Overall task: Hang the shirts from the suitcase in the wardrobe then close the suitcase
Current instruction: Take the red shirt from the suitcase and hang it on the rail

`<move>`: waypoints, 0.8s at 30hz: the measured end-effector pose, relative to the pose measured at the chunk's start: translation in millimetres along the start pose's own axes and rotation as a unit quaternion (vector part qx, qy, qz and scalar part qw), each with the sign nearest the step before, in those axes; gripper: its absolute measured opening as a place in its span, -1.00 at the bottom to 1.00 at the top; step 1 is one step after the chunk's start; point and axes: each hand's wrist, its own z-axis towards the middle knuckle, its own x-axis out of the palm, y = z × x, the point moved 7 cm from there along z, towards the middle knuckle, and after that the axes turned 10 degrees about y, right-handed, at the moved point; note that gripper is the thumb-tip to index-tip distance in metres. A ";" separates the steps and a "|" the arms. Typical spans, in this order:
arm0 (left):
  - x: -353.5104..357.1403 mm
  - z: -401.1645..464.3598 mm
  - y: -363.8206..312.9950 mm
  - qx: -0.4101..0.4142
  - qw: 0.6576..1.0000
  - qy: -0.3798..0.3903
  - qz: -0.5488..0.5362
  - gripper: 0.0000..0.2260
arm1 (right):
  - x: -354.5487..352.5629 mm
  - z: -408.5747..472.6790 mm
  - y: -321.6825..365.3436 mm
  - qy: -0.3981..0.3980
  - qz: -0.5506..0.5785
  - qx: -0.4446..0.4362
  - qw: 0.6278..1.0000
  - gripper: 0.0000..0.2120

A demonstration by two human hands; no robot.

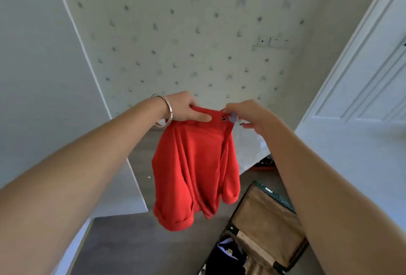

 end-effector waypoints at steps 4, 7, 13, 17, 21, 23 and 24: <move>-50.4 -52.3 39.0 -0.059 0.997 -0.050 -0.008 -0.63 | 40.0 3.3 45.9 0.027 0.042 -0.112 0.993 -0.83; -88.4 -97.0 78.6 -0.104 0.988 -0.111 -0.026 -0.59 | 90.9 6.0 89.4 0.080 0.013 -0.171 0.982 -0.74; -142.8 -186.7 147.5 -0.138 0.965 -0.207 -0.085 -0.60 | 198.4 8.6 160.6 0.142 -0.034 -0.230 0.962 -0.68; -175.7 -250.4 198.5 -0.147 0.945 -0.260 -0.133 -0.62 | 273.9 2.7 208.6 0.183 -0.028 -0.279 0.942 -0.58; -199.7 -298.2 235.4 -0.162 0.930 -0.301 -0.136 -0.59 | 342.7 2.3 244.8 0.247 0.011 -0.305 0.920 -0.71; -209.7 -326.8 255.2 -0.168 0.918 -0.331 -0.138 -0.63 | 378.1 0.3 258.3 0.304 0.056 -0.285 0.907 -0.64; -213.7 -342.0 265.4 -0.173 0.909 -0.351 -0.141 -0.66 | 394.3 -0.5 264.8 0.323 0.056 -0.278 0.903 -0.52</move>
